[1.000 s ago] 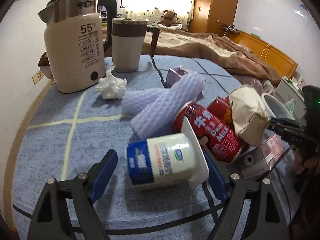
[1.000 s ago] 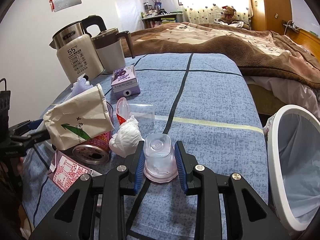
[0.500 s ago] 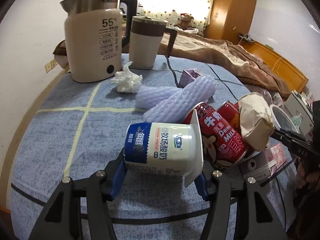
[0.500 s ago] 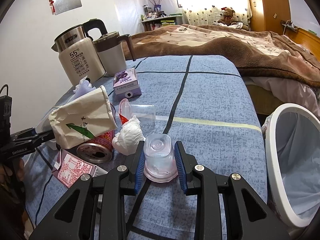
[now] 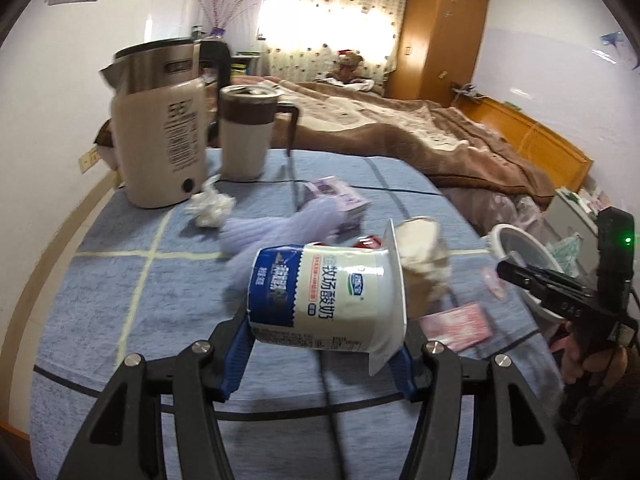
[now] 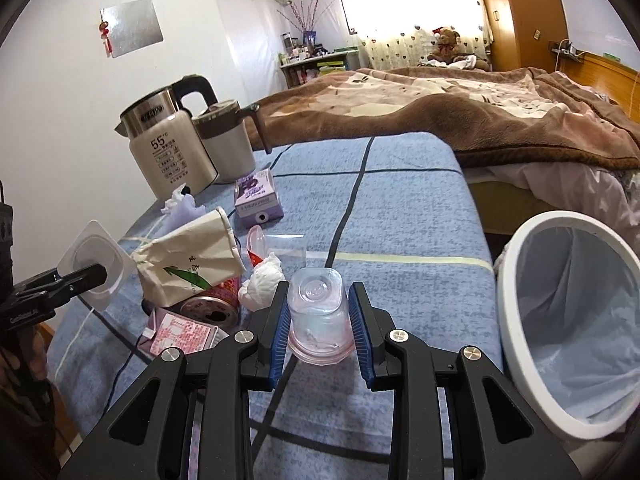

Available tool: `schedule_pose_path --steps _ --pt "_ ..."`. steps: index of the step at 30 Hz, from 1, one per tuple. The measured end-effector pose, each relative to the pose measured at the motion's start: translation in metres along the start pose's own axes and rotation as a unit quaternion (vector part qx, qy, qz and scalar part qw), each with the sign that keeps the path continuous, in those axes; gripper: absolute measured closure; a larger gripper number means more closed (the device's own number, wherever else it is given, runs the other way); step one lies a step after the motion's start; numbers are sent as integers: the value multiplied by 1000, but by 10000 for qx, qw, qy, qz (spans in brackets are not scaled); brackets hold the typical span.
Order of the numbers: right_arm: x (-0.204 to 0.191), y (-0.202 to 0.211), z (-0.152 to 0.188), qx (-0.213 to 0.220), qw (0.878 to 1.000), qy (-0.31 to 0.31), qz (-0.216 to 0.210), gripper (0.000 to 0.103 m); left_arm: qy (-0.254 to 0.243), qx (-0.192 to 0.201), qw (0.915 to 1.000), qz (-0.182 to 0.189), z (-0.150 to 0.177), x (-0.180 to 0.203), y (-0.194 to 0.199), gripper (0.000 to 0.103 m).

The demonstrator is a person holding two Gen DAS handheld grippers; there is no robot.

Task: Collect trash
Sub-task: 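Carry both items over the white bin and open both tools to drop them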

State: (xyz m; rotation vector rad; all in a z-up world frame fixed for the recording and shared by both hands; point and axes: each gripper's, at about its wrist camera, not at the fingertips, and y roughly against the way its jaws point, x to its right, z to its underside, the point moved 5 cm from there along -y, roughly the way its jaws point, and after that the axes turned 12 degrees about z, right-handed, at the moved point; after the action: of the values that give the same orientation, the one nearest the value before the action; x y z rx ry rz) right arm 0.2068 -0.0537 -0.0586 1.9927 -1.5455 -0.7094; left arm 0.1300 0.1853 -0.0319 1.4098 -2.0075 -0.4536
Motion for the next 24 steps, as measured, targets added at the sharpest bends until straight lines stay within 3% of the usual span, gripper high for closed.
schedule_pose_path --steps 15,24 --pt "55 56 -11 394 9982 -359 268 73 -517 32 9973 523 -22 92 -24 42" --pt "106 78 -10 518 9942 -692 633 73 -819 -135 9917 978 -30 154 -65 42"
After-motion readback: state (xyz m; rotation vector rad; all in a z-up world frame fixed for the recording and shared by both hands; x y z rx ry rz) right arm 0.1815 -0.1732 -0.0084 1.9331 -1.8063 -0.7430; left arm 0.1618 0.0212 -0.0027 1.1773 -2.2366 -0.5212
